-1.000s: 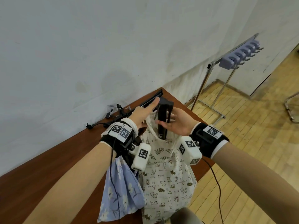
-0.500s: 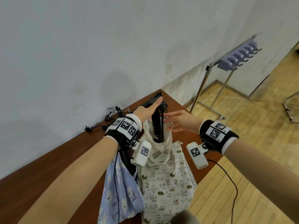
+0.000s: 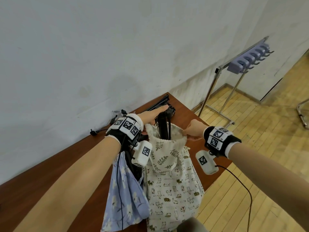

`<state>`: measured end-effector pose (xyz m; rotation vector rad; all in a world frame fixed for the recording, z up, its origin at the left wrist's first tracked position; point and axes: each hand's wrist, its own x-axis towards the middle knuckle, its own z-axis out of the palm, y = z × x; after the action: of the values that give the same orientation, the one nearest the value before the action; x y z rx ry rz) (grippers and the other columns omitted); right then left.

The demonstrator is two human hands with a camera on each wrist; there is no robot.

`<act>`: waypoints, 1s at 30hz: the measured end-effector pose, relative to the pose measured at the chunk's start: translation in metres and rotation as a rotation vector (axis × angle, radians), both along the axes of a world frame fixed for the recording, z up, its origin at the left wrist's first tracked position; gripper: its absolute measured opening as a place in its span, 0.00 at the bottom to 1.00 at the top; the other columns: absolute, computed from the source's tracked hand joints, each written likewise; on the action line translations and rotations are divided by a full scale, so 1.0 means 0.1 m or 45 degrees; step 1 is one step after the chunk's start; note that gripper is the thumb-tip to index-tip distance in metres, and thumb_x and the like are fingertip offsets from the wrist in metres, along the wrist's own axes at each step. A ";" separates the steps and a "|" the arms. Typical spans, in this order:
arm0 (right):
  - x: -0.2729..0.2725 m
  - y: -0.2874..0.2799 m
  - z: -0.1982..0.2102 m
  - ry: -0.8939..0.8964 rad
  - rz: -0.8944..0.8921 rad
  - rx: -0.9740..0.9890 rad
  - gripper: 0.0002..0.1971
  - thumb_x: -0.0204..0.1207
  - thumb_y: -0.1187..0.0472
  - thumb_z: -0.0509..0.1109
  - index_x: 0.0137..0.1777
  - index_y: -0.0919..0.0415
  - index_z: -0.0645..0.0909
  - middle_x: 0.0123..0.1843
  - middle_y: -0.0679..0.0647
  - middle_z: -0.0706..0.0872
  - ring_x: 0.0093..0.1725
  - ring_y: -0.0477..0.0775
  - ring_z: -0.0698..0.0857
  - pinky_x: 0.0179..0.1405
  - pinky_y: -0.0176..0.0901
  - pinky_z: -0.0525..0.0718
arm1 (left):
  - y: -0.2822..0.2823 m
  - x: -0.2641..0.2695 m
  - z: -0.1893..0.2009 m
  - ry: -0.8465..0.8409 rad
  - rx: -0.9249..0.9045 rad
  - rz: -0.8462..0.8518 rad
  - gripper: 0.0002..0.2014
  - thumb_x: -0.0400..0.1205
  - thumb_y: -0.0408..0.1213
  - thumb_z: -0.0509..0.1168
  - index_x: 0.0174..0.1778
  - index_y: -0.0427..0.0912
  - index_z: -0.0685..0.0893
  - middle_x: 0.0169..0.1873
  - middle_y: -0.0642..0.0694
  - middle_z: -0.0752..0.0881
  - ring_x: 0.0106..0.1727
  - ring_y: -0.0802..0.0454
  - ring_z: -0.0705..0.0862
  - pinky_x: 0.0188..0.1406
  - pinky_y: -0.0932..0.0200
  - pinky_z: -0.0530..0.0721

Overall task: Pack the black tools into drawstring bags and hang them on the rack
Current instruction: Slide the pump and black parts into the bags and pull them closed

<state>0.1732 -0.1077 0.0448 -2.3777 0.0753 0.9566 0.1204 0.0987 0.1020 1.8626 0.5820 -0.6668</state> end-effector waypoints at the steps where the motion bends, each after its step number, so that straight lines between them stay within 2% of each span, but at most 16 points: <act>1: 0.00 -0.01 0.01 0.046 -0.026 0.035 0.08 0.77 0.64 0.73 0.47 0.72 0.84 0.28 0.58 0.84 0.18 0.48 0.81 0.18 0.34 0.80 | 0.01 -0.01 0.01 0.005 -0.003 -0.007 0.45 0.61 0.78 0.64 0.58 0.40 0.82 0.25 0.41 0.76 0.18 0.52 0.68 0.25 0.63 0.69; 2: 0.00 -0.01 0.05 0.103 -0.060 0.084 0.05 0.76 0.69 0.72 0.47 0.72 0.83 0.29 0.59 0.84 0.20 0.49 0.82 0.19 0.34 0.81 | 0.02 -0.02 0.01 0.006 -0.010 -0.013 0.48 0.56 0.79 0.65 0.59 0.41 0.81 0.22 0.46 0.70 0.18 0.52 0.68 0.26 0.62 0.69; 4: 0.00 -0.05 0.17 0.180 -0.101 0.183 0.04 0.74 0.75 0.69 0.48 0.72 0.82 0.35 0.63 0.85 0.23 0.50 0.85 0.24 0.35 0.84 | 0.06 -0.02 -0.01 -0.004 -0.010 -0.008 0.53 0.49 0.78 0.67 0.64 0.45 0.79 0.23 0.47 0.70 0.20 0.52 0.70 0.27 0.62 0.73; 7: 0.02 -0.13 0.32 0.186 -0.093 0.248 0.10 0.72 0.79 0.67 0.51 0.74 0.86 0.43 0.65 0.89 0.30 0.52 0.88 0.29 0.38 0.87 | 0.14 0.03 -0.01 -0.033 -0.002 0.029 0.46 0.54 0.75 0.71 0.55 0.40 0.79 0.22 0.48 0.73 0.20 0.54 0.71 0.28 0.62 0.75; 8: 0.04 -0.16 0.35 0.134 -0.065 0.216 0.10 0.71 0.78 0.68 0.51 0.75 0.87 0.42 0.64 0.90 0.30 0.51 0.88 0.32 0.38 0.88 | 0.16 0.05 0.01 -0.065 -0.024 0.057 0.41 0.58 0.72 0.72 0.52 0.39 0.78 0.20 0.48 0.72 0.18 0.54 0.68 0.25 0.63 0.73; 10: 0.08 -0.19 0.38 -0.027 0.020 0.071 0.08 0.70 0.73 0.72 0.48 0.74 0.88 0.38 0.62 0.90 0.28 0.48 0.87 0.35 0.37 0.87 | 0.19 0.09 0.02 -0.133 -0.051 0.111 0.39 0.62 0.65 0.75 0.53 0.34 0.79 0.21 0.46 0.76 0.17 0.55 0.64 0.22 0.64 0.70; 13: 0.10 -0.23 0.46 -0.163 0.129 -0.162 0.04 0.67 0.68 0.74 0.39 0.70 0.88 0.30 0.56 0.89 0.23 0.47 0.83 0.28 0.34 0.80 | 0.13 0.13 0.07 -0.221 0.027 0.093 0.38 0.64 0.63 0.76 0.55 0.33 0.80 0.34 0.42 0.82 0.19 0.54 0.66 0.26 0.61 0.73; 14: 0.10 -0.24 0.50 -0.154 0.163 -0.219 0.03 0.66 0.68 0.74 0.37 0.69 0.87 0.27 0.55 0.87 0.22 0.47 0.81 0.25 0.33 0.77 | 0.09 0.13 0.10 -0.244 0.065 0.069 0.37 0.64 0.63 0.75 0.55 0.34 0.80 0.35 0.42 0.82 0.20 0.54 0.68 0.28 0.60 0.73; 17: 0.08 -0.26 0.60 -0.145 0.146 -0.258 0.03 0.68 0.70 0.74 0.35 0.69 0.83 0.20 0.53 0.82 0.16 0.47 0.77 0.18 0.33 0.74 | 0.04 0.16 0.13 -0.268 0.064 0.023 0.34 0.64 0.61 0.77 0.51 0.35 0.80 0.29 0.45 0.76 0.21 0.53 0.69 0.29 0.60 0.74; 19: 0.08 -0.27 0.64 -0.235 0.095 -0.132 0.03 0.71 0.69 0.72 0.41 0.70 0.83 0.24 0.54 0.80 0.19 0.48 0.75 0.18 0.34 0.74 | 0.07 0.18 0.14 -0.232 0.019 0.015 0.35 0.62 0.60 0.78 0.51 0.34 0.80 0.26 0.46 0.73 0.19 0.53 0.68 0.27 0.60 0.73; 21: 0.07 -0.26 0.68 -0.270 -0.090 0.185 0.02 0.76 0.69 0.70 0.47 0.66 0.80 0.31 0.54 0.79 0.24 0.47 0.73 0.21 0.35 0.73 | 0.09 0.19 0.16 -0.204 0.015 -0.008 0.35 0.62 0.59 0.79 0.52 0.34 0.82 0.28 0.44 0.73 0.21 0.52 0.70 0.26 0.61 0.76; 23: 0.04 -0.21 0.77 -0.164 -0.313 0.618 0.07 0.77 0.74 0.64 0.42 0.62 0.76 0.34 0.55 0.78 0.29 0.47 0.71 0.25 0.35 0.73 | 0.06 0.21 0.20 -0.208 0.020 -0.023 0.33 0.66 0.57 0.77 0.55 0.34 0.83 0.33 0.42 0.76 0.28 0.51 0.75 0.27 0.63 0.81; 25: -0.02 -0.14 0.90 -0.075 -0.408 0.926 0.13 0.77 0.76 0.59 0.36 0.59 0.70 0.32 0.54 0.77 0.31 0.49 0.69 0.32 0.40 0.72 | -0.01 0.21 0.23 -0.213 -0.016 -0.029 0.30 0.69 0.54 0.77 0.57 0.33 0.83 0.29 0.43 0.77 0.25 0.52 0.75 0.28 0.62 0.82; 26: -0.05 -0.10 0.97 -0.041 -0.412 1.019 0.13 0.78 0.75 0.58 0.37 0.57 0.69 0.30 0.53 0.78 0.31 0.49 0.69 0.36 0.41 0.72 | -0.06 0.22 0.24 -0.208 -0.042 -0.037 0.27 0.70 0.51 0.77 0.54 0.33 0.84 0.25 0.45 0.76 0.23 0.53 0.74 0.30 0.61 0.84; 28: -0.12 -0.08 1.12 0.018 -0.405 1.105 0.10 0.79 0.73 0.58 0.43 0.56 0.71 0.30 0.52 0.79 0.31 0.49 0.73 0.45 0.45 0.78 | -0.20 0.21 0.26 -0.188 -0.095 -0.064 0.17 0.71 0.47 0.78 0.43 0.37 0.85 0.21 0.49 0.75 0.22 0.55 0.72 0.36 0.59 0.87; 30: -0.16 -0.12 1.23 0.069 -0.397 1.167 0.10 0.78 0.72 0.58 0.50 0.56 0.73 0.34 0.52 0.78 0.32 0.49 0.75 0.52 0.49 0.79 | -0.33 0.21 0.28 -0.221 -0.134 -0.071 0.15 0.71 0.45 0.78 0.34 0.39 0.81 0.22 0.47 0.78 0.23 0.54 0.73 0.43 0.57 0.88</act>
<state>0.1573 -0.1193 0.1677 -1.4440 0.0180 0.6896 0.1416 0.0657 0.1298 1.8212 0.3767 -0.5542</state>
